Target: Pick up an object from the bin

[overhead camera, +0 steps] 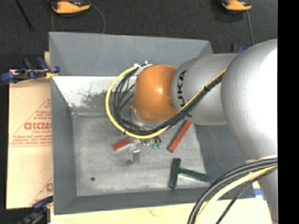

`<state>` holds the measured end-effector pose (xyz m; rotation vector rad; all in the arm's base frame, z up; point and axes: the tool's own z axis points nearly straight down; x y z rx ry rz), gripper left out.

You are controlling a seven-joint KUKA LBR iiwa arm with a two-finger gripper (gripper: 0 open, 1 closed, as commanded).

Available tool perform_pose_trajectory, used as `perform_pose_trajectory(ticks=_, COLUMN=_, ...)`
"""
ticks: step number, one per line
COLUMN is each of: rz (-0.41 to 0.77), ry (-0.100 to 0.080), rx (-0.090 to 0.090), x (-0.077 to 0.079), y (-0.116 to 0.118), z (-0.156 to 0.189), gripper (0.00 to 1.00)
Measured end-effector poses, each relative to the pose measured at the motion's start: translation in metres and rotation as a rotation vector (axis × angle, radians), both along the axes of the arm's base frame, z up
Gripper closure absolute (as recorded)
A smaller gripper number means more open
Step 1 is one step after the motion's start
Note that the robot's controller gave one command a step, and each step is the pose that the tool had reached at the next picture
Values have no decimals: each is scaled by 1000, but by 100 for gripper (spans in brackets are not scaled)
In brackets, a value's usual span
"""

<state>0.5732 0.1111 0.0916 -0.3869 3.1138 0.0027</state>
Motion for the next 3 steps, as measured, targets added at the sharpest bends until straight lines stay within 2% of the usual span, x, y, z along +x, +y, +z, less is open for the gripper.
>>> perform_pose_trajectory(ticks=1, rz=163, ry=-6, rx=-1, x=45, y=33, z=32, gripper=0)
perform_pose_trajectory(ticks=2, rz=42, ry=5, rx=-2, x=13, y=-4, z=-17, gripper=0)
perform_pose_trajectory(ticks=3, rz=41, ry=0, rx=0, x=15, y=-3, z=-15, gripper=100)
